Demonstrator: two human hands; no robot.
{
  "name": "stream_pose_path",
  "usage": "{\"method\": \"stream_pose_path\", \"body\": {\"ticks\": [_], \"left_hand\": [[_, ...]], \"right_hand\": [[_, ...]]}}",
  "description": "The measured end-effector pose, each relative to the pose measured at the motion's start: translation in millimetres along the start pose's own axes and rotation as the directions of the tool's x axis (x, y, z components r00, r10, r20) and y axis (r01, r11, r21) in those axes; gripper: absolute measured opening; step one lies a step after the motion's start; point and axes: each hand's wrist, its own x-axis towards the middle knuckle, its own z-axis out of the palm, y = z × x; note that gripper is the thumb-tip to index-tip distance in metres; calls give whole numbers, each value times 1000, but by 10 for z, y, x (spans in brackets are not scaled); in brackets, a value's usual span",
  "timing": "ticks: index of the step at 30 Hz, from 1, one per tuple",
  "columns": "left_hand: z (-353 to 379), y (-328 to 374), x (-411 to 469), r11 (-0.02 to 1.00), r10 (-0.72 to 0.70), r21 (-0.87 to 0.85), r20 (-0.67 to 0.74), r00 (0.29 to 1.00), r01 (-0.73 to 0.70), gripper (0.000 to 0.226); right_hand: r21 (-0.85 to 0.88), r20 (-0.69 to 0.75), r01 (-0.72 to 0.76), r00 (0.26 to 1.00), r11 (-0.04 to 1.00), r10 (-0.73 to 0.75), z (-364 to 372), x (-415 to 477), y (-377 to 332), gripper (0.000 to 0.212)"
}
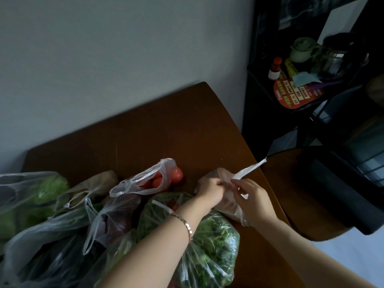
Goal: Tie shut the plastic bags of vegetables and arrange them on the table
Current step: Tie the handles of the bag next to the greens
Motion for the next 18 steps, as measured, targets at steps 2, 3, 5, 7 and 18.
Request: {"method": "stream_pose_path", "body": {"ticks": [2, 3, 5, 7, 18], "left_hand": [[-3, -8, -13, 995, 80, 68, -32, 996, -78, 30], [-9, -23, -17, 988, 119, 107, -51, 992, -113, 29], [-31, -39, -39, 977, 165, 145, -63, 984, -155, 26], [-68, -37, -77, 967, 201, 171, -59, 978, -189, 24], [-77, -8, -157, 887, 312, 380, -70, 948, -264, 23]], "right_hand": [[-91, 19, 140, 990, 986, -138, 1, 6, 10, 25], [-126, 41, 198, 980, 972, -194, 2, 10, 3, 26], [-156, 106, 245, 967, 957, -230, -17, 34, -21, 26], [-171, 162, 257, 959, 951, -230, -49, 67, -34, 28], [-266, 407, 205, 910, 942, -83, -86, 144, -42, 37]]}}
